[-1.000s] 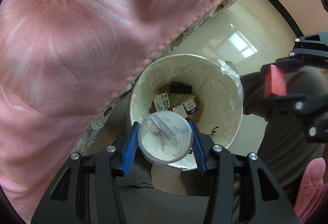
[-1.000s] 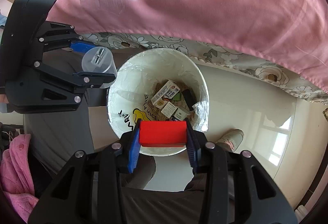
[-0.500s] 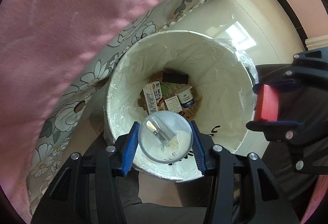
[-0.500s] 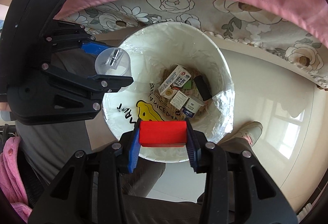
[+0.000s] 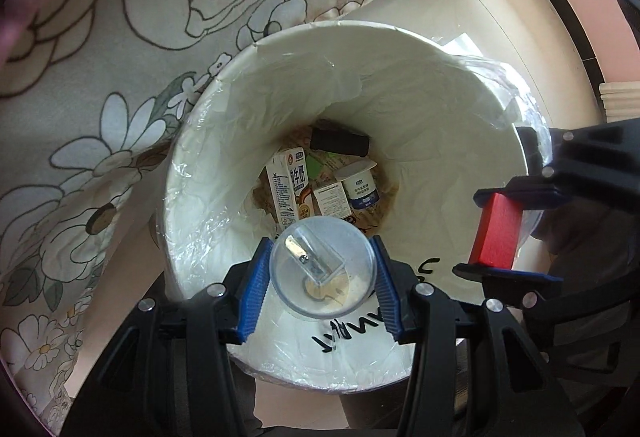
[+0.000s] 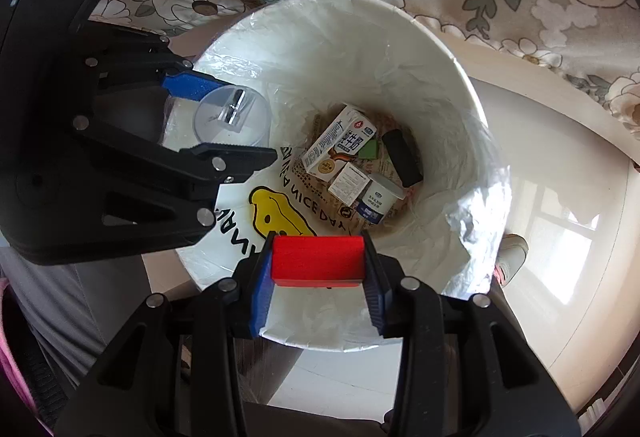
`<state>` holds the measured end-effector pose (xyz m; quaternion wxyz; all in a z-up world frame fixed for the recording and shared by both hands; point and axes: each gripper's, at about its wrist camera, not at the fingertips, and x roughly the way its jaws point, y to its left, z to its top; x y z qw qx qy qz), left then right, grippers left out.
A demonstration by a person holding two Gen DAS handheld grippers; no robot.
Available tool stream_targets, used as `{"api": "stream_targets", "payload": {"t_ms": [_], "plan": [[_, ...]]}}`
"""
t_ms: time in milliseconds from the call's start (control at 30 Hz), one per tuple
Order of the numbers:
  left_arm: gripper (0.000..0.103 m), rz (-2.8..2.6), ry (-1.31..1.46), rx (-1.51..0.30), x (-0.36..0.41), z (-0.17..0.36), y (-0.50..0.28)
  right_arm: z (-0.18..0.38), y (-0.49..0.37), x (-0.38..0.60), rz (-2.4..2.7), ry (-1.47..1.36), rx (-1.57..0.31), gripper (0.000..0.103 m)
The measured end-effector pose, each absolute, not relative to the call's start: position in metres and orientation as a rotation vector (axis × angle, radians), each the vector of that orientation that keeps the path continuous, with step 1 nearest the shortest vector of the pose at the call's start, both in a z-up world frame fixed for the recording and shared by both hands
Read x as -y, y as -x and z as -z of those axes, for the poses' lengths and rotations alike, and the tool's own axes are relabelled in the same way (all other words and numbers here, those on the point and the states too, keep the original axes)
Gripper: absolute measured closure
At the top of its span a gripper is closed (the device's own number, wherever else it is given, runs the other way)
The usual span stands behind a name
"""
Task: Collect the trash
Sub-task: 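Carry the clear cup and red block with both tools over the bucket, then open both tools to drop the cup and red block into the bucket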
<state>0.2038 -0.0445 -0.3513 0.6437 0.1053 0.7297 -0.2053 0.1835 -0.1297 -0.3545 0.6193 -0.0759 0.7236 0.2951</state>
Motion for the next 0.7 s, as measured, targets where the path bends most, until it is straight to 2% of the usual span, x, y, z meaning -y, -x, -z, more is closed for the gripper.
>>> {"api": "stream_targets", "payload": {"t_ms": [367, 400, 467, 700], "plan": [[0.052, 0.469, -0.223, -1.713, 0.049, 0.378, -0.208, 0.385, -0.187, 0.124, -0.634, 0.241, -1.694, 0.062], [0.052, 0.467, -0.221, -1.712, 0.049, 0.378, -0.208, 0.387, -0.188, 0.124, -0.624, 0.241, -1.697, 0.060], [0.052, 0.475, -0.211, -1.716, 0.049, 0.378, -0.208, 0.387, -0.189, 0.125, -0.608, 0.249, -1.694, 0.050], [0.047, 0.480, -0.218, -1.722, 0.051, 0.377, -0.205, 0.384, -0.190, 0.131, -0.606, 0.228, -1.686, 0.050]]}}
